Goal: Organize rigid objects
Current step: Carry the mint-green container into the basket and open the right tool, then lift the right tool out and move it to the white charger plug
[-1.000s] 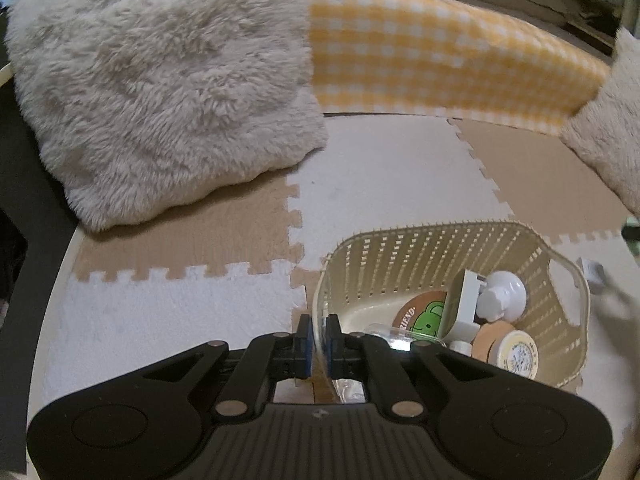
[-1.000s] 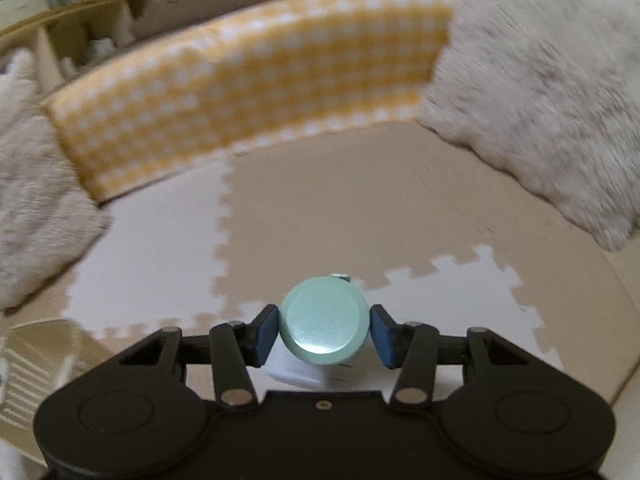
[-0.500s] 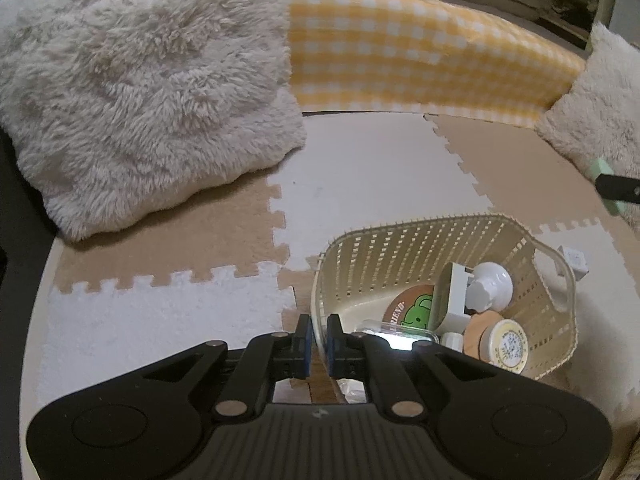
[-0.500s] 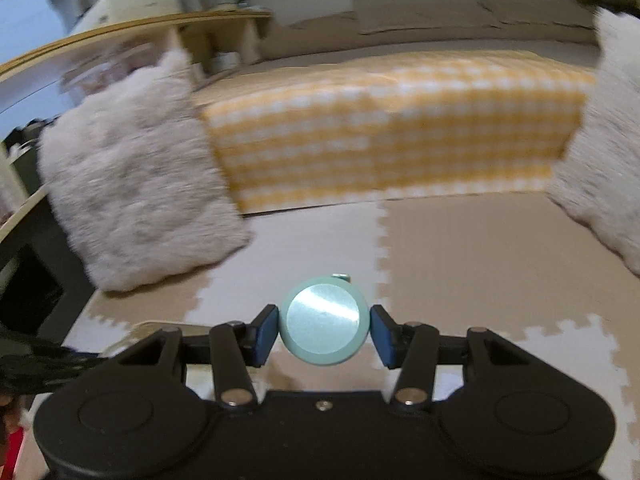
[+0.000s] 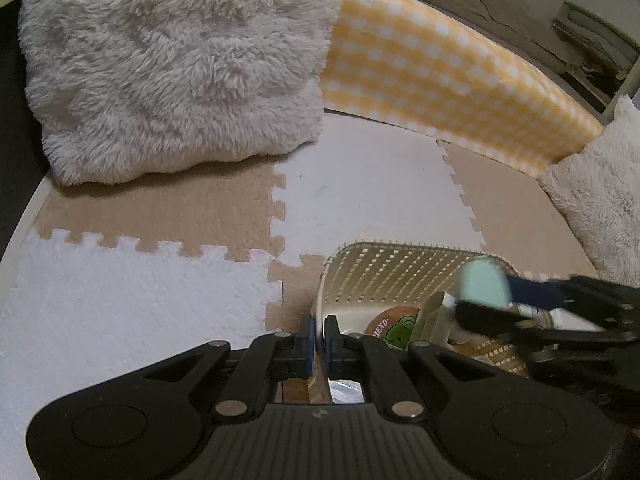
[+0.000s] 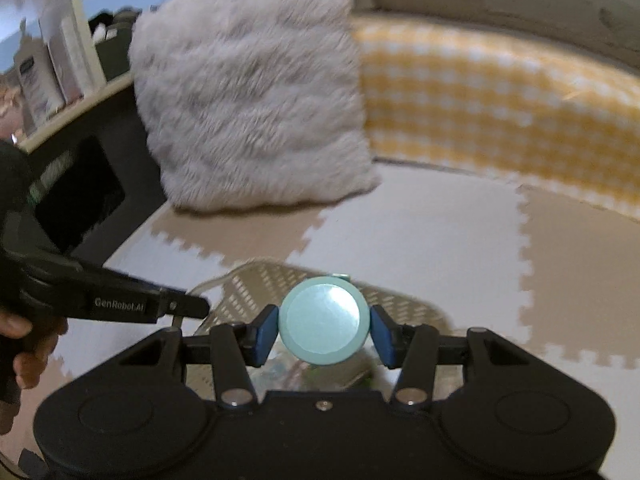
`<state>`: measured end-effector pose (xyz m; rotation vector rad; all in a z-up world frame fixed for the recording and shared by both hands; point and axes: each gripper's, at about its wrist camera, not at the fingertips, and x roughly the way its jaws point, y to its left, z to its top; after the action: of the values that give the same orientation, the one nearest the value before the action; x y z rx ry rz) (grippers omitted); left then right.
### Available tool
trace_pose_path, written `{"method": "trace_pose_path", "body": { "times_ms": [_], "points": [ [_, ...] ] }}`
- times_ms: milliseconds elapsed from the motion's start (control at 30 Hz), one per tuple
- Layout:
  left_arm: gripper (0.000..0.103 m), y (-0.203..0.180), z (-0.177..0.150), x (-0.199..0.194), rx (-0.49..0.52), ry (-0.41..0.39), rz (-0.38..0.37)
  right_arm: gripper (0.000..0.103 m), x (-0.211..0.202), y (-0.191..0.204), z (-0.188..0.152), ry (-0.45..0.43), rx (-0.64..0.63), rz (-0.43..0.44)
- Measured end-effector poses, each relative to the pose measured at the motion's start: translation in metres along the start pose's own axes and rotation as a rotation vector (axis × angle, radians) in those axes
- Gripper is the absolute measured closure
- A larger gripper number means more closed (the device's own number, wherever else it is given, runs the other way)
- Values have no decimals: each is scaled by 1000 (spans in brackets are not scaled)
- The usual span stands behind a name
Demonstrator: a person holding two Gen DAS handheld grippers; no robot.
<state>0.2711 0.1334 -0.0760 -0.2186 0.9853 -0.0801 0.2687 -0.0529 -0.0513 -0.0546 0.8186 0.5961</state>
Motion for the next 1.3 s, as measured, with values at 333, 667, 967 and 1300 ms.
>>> {"method": "trace_pose_path", "body": {
  "times_ms": [333,667,967,1300],
  "points": [
    [98,5,1,0,-18,9,-20,52,65,15,2,160,-44,-35],
    [99,5,1,0,-28,10,-28,52,82,16,2,215,-70,-69],
    [99,6,1,1,-34,12,-31,47,78,15,2,211,-36,-46],
    [99,7,1,2,-68,22,-24,35,40,15,3,162,-13,-5]
  ]
}}
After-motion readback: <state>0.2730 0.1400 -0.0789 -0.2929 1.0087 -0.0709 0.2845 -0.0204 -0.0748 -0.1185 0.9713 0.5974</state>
